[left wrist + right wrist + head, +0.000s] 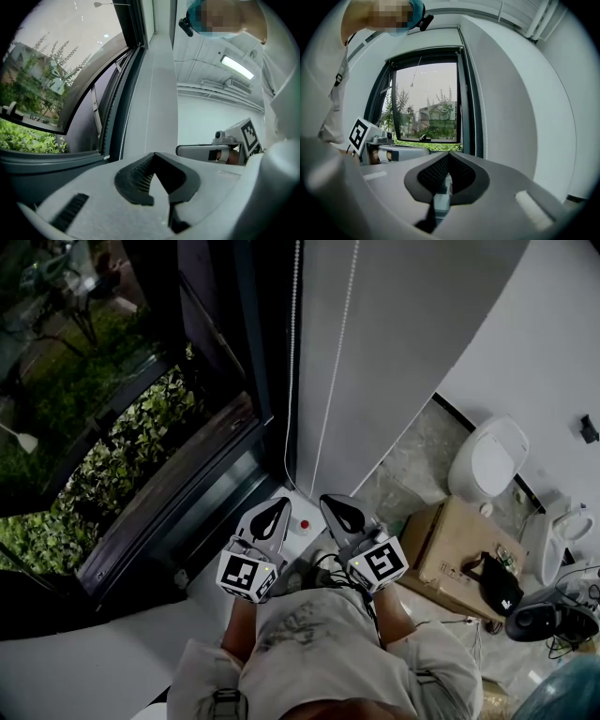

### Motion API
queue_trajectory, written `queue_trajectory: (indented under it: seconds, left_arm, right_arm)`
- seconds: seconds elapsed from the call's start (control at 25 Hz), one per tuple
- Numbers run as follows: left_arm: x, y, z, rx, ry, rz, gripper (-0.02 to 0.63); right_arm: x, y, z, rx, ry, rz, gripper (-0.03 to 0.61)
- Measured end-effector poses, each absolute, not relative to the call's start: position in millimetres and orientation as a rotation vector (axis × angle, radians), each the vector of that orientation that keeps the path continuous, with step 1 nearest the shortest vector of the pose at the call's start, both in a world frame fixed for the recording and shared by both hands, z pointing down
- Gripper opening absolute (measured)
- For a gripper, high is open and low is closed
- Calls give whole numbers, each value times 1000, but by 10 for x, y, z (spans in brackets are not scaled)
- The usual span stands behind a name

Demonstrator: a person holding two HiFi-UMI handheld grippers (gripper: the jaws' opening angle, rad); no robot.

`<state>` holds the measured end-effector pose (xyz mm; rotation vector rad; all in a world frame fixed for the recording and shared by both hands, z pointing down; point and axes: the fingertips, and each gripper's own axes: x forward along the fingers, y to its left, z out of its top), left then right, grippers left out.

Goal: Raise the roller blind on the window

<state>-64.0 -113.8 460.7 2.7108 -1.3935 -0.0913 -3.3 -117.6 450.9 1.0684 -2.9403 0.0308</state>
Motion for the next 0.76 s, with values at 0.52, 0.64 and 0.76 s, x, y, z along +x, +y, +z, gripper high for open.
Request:
queue_trajectory:
  seconds: [0.52,0.64,0.76]
  left_arm:
    - [-606,-1219,4576,2725,-1391,-97,6]
    - [-600,-1254,4567,2724,-1393,-102,6]
    - [-592,-1286,4559,2723,-1396,-106,6]
  right_arm:
    - [-11,-1245,4515,1065,-2924,6,6]
    - [-8,-1281,4485,1069,-2922,-2,6]
    - [-3,-1305,4489,1066,-2937,-12,6]
